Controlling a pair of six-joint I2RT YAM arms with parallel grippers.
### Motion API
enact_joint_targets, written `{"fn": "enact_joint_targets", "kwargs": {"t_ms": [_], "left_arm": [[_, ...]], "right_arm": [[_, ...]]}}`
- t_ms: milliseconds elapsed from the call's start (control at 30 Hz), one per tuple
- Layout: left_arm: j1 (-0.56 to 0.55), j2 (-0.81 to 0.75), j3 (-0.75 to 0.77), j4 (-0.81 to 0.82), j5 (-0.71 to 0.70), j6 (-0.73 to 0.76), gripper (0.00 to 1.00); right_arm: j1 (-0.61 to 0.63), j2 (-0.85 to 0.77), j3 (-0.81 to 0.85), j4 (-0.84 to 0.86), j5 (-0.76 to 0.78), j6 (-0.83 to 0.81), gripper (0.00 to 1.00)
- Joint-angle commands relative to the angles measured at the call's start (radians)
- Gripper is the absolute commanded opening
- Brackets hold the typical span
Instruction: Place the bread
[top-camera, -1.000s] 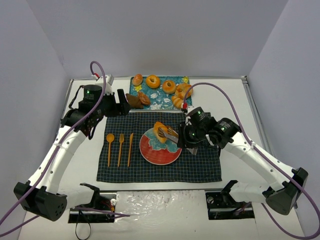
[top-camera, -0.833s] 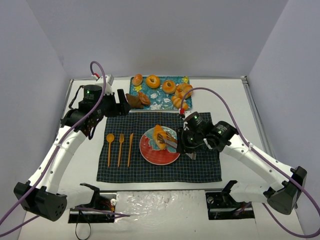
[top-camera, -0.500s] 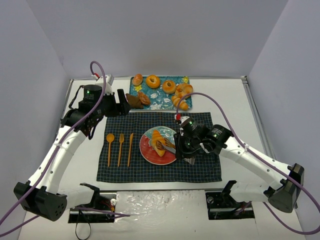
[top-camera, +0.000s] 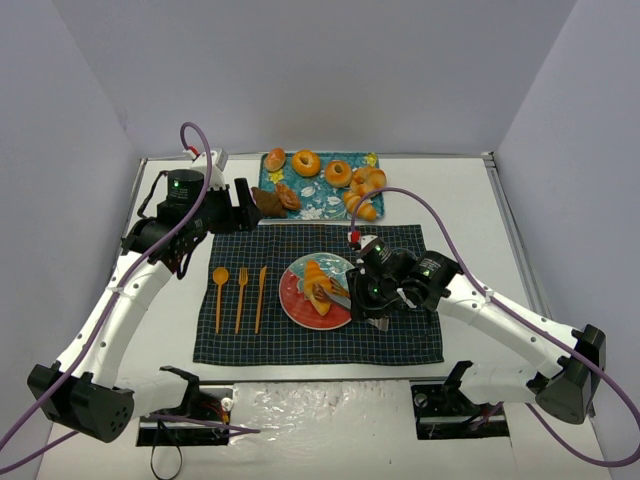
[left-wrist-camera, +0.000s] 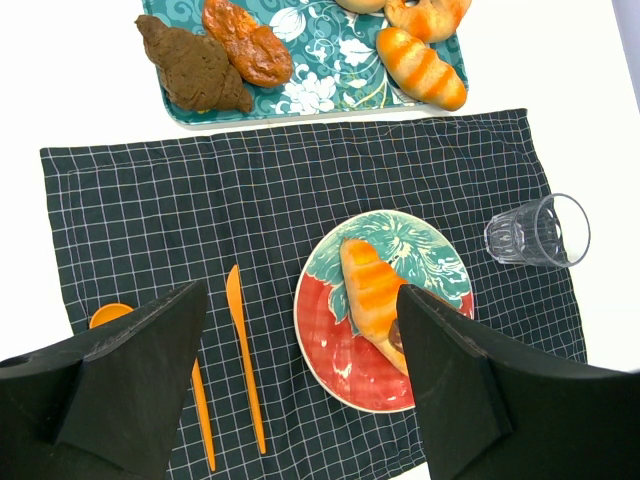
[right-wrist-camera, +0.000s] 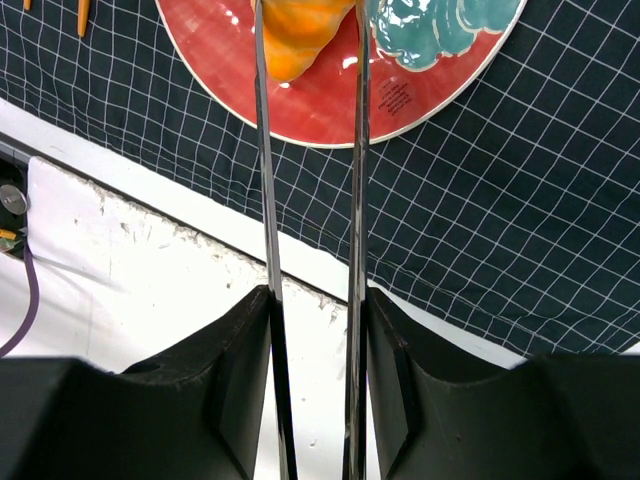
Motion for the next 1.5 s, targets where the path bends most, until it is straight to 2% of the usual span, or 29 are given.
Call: {"fn": "enact_joint_targets", "kwargs": {"t_ms": [0, 167, 833, 1067, 1233, 1467], "left_arm": [[0.004, -0.022, 0.027, 0.064, 0.011, -0.010, 0.73], [0.002, -0.020, 0.027, 0.066, 0.011, -0.008, 0.73], [0.003, -0.024, 0.030, 0.061, 0.009, -0.007, 0.73], [0.002, -0.027, 0.027, 0.063, 0.007, -0.007, 0.73], [0.003, -0.027, 0.025, 0.066, 0.014, -0.012, 0.73], [0.002, -0.025, 0.031, 0.064, 0.016, -0.008, 0.73]], "right_arm": [[0.005, 0.001, 0.012, 0.017, 0.031, 0.013, 0.38], [0.005, 0.005, 0.018, 0.017, 0.030, 0.011, 0.43], [0.007, 0.007, 0.143, -0.052, 0.065, 0.006, 0.44], [-0.010, 0.019, 0.231, -0.067, 0.139, 0.002, 0.45], [-0.079, 0.052, 0.306, -0.059, 0.162, -0.030, 0.45], [-0.304, 0.139, 0.412, 0.007, 0.109, -0.141, 0.46]]}}
